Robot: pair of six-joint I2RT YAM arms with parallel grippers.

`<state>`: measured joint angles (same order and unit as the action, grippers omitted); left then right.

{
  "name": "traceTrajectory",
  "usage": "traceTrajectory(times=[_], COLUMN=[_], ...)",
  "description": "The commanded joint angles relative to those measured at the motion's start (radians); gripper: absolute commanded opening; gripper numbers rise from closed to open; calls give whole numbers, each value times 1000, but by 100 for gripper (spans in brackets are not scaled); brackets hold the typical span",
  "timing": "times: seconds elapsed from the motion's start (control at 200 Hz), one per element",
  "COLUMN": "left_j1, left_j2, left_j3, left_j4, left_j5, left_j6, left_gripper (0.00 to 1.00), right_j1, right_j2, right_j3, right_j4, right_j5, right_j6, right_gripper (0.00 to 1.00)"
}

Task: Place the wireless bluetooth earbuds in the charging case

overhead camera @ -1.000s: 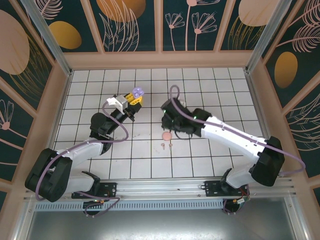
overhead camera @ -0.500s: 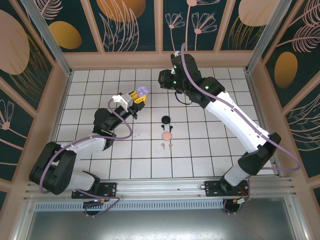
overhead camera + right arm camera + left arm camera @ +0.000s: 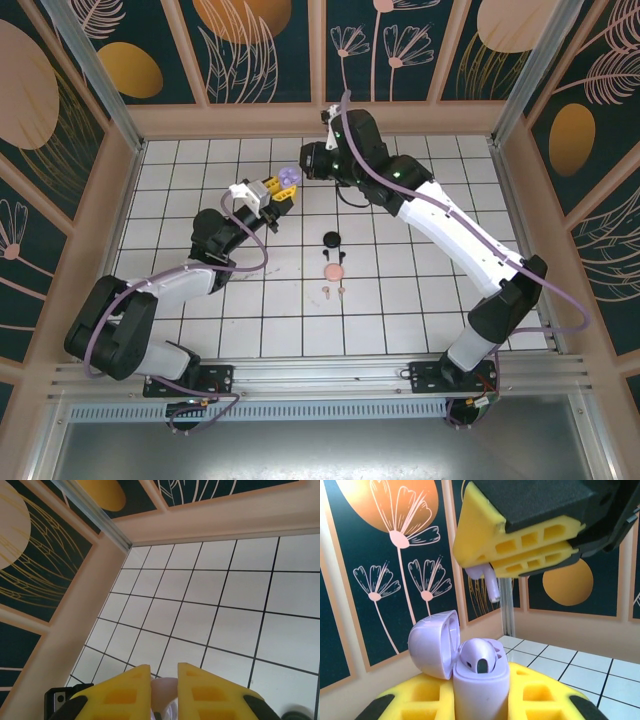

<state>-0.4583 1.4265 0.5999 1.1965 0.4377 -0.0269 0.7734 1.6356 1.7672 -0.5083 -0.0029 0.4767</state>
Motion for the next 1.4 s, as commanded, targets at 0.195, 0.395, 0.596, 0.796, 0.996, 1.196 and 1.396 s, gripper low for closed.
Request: traceTrajectory(times=[0.195,0.395,0.596,0.796,0.996,1.196,1.396], left_j1=[-6,-5,-5,-5,-5,-5,-5], left_j2=[20,18,10,3,1,-3,-9], left_j3=[37,39,37,38,38,34,32], left_j4=[5,4,2,0,6,17,16], left_j5=[17,21,23,21,25,34,38], left_j6=[13,16,11,9,2,2,-2], left_gripper=[0,0,0,0,0,0,0], right_j1=[33,40,43,47,52,56,72], right_j2=[-16,-4,11,14,13,15,14], right_j3=[-38,-45,-48,-72,-105,-126,-135], right_j4=[64,68,74,76,85,99,97], right_j5=[-19,-20,-25,-22,-3,27,92], right_j6=[3,11,17,23,27,34,15], right_gripper=[16,16,16,15,15,15,15])
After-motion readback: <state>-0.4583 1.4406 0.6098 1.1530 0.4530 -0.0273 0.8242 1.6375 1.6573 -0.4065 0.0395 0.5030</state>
